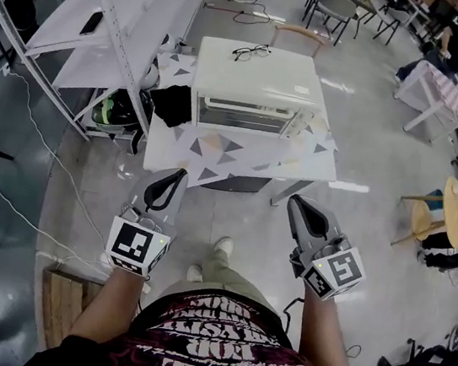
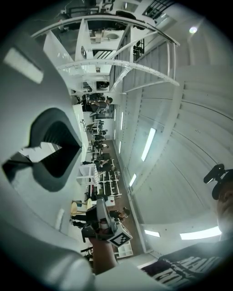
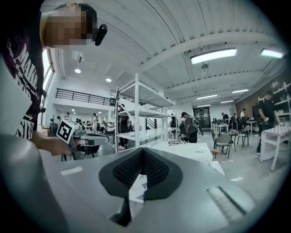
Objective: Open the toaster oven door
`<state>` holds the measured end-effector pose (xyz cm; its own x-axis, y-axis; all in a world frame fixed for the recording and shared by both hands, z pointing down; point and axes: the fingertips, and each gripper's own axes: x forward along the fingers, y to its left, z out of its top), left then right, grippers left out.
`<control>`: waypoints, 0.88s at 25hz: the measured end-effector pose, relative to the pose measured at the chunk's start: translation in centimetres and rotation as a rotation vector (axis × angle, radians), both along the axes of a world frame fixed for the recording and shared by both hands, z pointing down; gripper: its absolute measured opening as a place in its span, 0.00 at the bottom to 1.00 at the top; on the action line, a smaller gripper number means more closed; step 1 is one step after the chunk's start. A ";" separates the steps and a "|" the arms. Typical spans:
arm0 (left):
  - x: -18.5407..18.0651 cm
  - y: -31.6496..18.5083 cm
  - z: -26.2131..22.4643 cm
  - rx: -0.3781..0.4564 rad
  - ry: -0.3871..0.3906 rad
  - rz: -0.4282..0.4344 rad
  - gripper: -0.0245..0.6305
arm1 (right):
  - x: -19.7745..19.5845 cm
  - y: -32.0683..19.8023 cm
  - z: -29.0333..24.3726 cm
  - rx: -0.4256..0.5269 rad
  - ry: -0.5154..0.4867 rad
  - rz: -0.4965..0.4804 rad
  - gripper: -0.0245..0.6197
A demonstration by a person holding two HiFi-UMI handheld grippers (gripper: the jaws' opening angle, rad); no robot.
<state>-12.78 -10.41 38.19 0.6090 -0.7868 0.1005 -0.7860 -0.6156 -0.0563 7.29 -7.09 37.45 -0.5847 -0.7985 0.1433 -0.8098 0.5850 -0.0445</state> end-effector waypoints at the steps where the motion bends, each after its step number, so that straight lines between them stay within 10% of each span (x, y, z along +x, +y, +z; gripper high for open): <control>1: 0.2 -0.3 0.1 -0.002 -0.003 0.001 0.04 | 0.2 -0.4 0.2 -0.002 -0.006 0.002 0.08; 22: 4.0 -9.2 1.1 -0.039 -0.036 -0.006 0.04 | 3.4 -9.7 1.4 -0.017 -0.053 -0.009 0.08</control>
